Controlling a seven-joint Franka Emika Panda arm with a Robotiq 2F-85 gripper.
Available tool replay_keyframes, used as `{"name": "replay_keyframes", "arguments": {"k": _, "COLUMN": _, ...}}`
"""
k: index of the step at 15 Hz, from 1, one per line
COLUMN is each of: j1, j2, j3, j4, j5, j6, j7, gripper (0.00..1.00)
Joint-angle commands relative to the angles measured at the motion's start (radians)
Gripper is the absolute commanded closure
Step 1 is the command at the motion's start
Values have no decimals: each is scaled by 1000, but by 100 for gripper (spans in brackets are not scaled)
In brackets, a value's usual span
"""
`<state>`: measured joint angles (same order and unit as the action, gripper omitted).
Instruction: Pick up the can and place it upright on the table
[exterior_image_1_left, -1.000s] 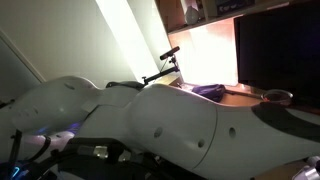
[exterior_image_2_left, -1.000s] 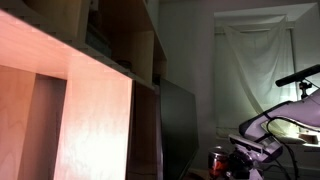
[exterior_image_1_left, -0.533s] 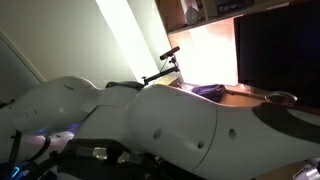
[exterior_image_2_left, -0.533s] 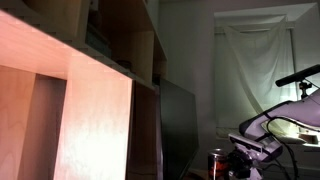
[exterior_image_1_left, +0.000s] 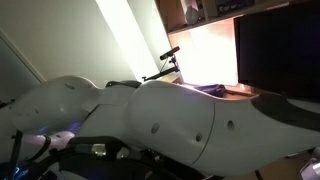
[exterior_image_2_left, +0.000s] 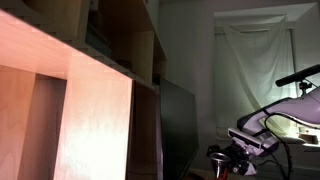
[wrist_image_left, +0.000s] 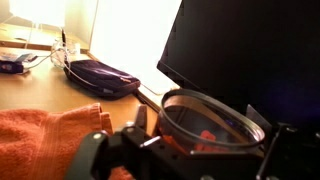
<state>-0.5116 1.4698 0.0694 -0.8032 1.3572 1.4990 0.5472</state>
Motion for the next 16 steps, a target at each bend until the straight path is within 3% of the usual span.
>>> {"name": "replay_keyframes", "arguments": {"k": 1, "j1": 4, "j2": 0, "j3": 1, "j4": 21, "j5": -1, "j6": -34, "j7": -8, "gripper": 0}}
{"name": "replay_keyframes", "arguments": {"k": 14, "j1": 25, "j2": -35, "j3": -37, "j4": -12, "j5": -74, "j6": 3, "j7": -17, "gripper": 0}}
{"name": "replay_keyframes", "arguments": {"k": 16, "j1": 11, "j2": -5, "j3": -19, "j4": 11, "j5": -56, "j6": -12, "j7": -10, "gripper": 0}}
